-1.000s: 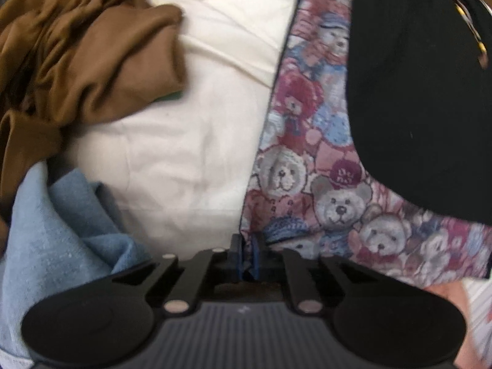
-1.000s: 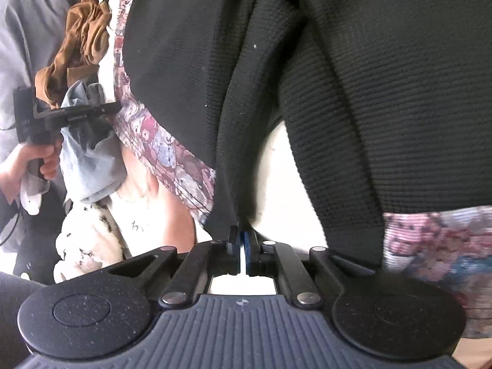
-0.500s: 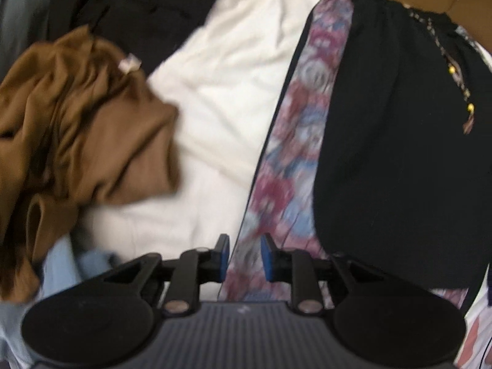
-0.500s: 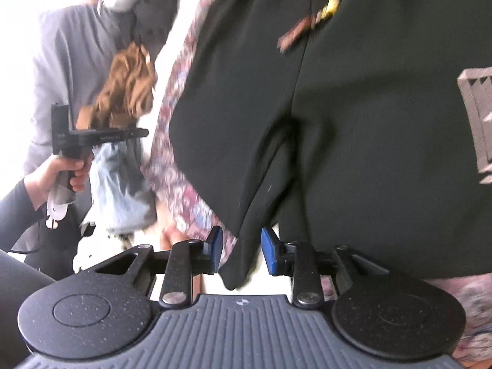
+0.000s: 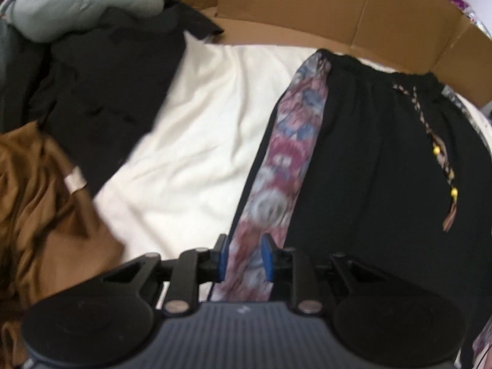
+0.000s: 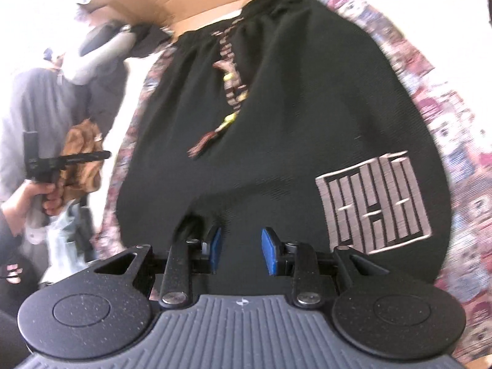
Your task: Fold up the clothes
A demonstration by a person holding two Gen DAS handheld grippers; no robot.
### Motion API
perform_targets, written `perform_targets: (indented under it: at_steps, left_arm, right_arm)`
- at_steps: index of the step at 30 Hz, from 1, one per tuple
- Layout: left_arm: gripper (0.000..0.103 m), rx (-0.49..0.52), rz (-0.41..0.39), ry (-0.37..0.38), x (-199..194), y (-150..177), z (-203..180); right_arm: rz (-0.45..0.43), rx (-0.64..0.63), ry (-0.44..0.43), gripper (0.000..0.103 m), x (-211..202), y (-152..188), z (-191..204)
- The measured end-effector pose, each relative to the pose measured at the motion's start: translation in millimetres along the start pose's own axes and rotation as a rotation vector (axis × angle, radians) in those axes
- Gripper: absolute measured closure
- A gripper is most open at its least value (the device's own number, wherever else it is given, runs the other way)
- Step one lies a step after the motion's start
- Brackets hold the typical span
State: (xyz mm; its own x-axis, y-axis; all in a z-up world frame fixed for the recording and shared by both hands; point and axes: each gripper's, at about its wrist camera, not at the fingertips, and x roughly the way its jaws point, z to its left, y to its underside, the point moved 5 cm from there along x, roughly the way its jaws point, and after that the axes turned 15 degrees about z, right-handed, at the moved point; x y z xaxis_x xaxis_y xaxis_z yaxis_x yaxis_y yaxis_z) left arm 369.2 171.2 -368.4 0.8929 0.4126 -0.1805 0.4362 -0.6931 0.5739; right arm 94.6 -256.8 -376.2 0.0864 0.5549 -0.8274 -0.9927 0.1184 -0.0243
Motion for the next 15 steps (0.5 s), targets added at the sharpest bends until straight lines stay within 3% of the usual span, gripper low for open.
perform_targets:
  at_steps: [12,15]
  left_arm:
    - [0.078,-0.097,-0.144,0.017,9,-60,-16]
    - [0.071,-0.144,-0.204,0.04,7,-70,-18]
  right_arm:
    - [-0.099,0.061,0.198,0.072,-23,-16,-46]
    - [-0.13,0.098,0.256,0.072,-31,-22,-63]
